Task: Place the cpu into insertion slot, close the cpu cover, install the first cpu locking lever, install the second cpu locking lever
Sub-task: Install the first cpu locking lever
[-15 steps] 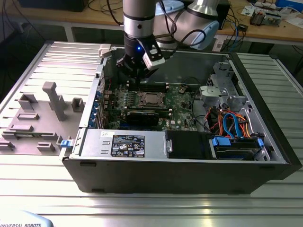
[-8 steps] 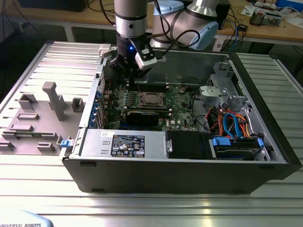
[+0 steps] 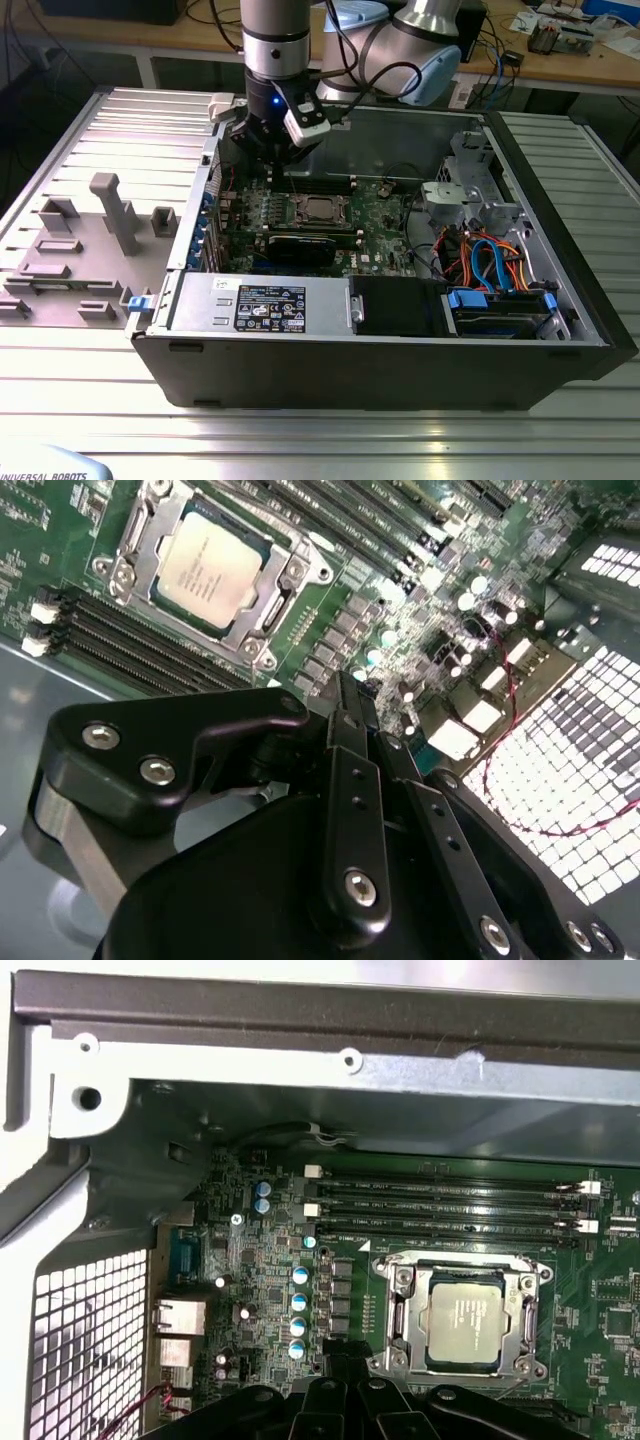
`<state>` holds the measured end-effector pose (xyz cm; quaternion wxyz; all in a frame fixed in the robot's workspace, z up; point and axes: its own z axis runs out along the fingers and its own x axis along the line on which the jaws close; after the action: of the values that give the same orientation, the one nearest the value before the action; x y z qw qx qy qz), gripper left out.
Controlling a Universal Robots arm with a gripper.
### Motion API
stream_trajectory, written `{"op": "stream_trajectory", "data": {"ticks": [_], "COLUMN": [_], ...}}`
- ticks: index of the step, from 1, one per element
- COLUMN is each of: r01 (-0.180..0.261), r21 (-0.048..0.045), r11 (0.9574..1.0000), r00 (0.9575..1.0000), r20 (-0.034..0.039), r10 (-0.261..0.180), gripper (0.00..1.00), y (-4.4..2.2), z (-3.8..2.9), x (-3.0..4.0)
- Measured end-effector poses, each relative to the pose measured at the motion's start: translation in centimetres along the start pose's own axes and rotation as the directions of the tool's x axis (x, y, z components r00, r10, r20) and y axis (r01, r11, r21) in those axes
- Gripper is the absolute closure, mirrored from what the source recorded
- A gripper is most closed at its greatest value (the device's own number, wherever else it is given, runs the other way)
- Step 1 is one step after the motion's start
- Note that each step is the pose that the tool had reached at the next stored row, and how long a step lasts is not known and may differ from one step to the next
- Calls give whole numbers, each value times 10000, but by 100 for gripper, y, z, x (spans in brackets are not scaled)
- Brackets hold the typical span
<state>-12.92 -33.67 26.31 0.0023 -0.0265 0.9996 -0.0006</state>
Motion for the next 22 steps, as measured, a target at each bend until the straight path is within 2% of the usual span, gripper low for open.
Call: {"op": "stream_trajectory", "data": {"ticks": [14, 17, 22], "r01": [-2, 0, 1], "r21": [1, 0, 0], "r11": [10000, 10000, 10000], "r00": [10000, 10000, 10000], "r20": [-1, 0, 3], "r10": [2, 0, -1], "gripper": [89, 89, 89], "y": [25, 49, 134], "z": [2, 2, 4], "x": [9, 8, 10]}}
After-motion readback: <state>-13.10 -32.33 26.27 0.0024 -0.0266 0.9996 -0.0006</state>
